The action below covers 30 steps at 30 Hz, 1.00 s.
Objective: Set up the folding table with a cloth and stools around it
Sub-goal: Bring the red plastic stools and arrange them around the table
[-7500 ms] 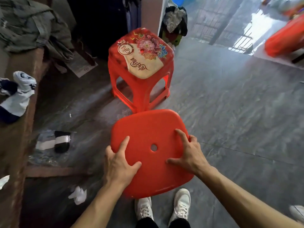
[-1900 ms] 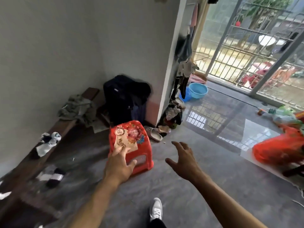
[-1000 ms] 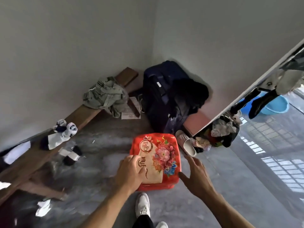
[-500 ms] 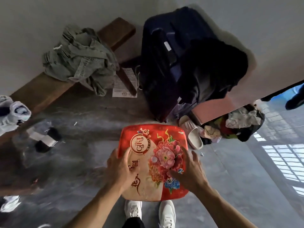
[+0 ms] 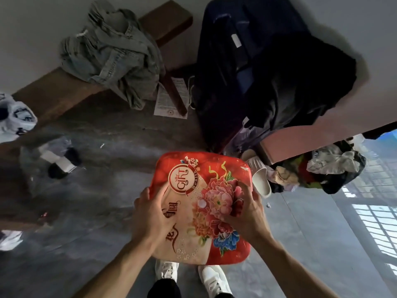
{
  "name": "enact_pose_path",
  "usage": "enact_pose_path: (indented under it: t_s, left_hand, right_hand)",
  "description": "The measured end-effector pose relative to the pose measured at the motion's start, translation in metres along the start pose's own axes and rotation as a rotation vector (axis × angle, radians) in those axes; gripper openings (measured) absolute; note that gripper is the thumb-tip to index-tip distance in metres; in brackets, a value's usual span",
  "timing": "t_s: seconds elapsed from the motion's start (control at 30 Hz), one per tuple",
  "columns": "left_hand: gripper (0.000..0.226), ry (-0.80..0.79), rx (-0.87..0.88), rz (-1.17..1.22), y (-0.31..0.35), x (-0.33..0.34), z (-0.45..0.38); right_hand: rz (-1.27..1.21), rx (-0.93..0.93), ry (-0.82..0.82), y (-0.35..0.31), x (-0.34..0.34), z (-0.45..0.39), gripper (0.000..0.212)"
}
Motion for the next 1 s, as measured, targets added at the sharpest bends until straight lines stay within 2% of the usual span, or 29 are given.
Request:
enact_pose_path:
  t_s: [0.2,0.4,0.57,0.8,1.0]
  left_hand:
    - [0.091,0.086,-0.051,0.071,0.022,-0.072,0.056]
    - [0.091,0.24,-0.132,0.087,0.06,-0.191,0.153]
    - [0.089,0.374,-0.22,0.123,0.064,-0.287,0.242]
    - [0.091,0.558,-0.425,0.133,0.011,-0.373,0.373]
    - [0.09,0.713,-0.639,0.172,-0.048,-0.411,0.526]
  right_hand:
    - [0.054,-0.135,-0.071,-0.05,-0.06,0.032,0.104]
    - [0.128,-0.351,-0.147,-0.142,-0.137,0.097,0.101]
    - [0.207,-0.54,-0.233,-0.224,-0.173,0.173,0.096]
    - [0.263,-0.776,-0.341,-0.307,-0.174,0.302,0.101]
    - [0.337,-0.992,-0.433,-0.346,-0.131,0.446,0.104]
Point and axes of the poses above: each hand's wrist, its own z-axis away from the middle knuckle, its own x-axis out of the palm, y = z × x, the point moved 7 cm from there along -z, towards the middle knuckle, and after that the axes turned 7 degrees about y, right-handed, at the moved point
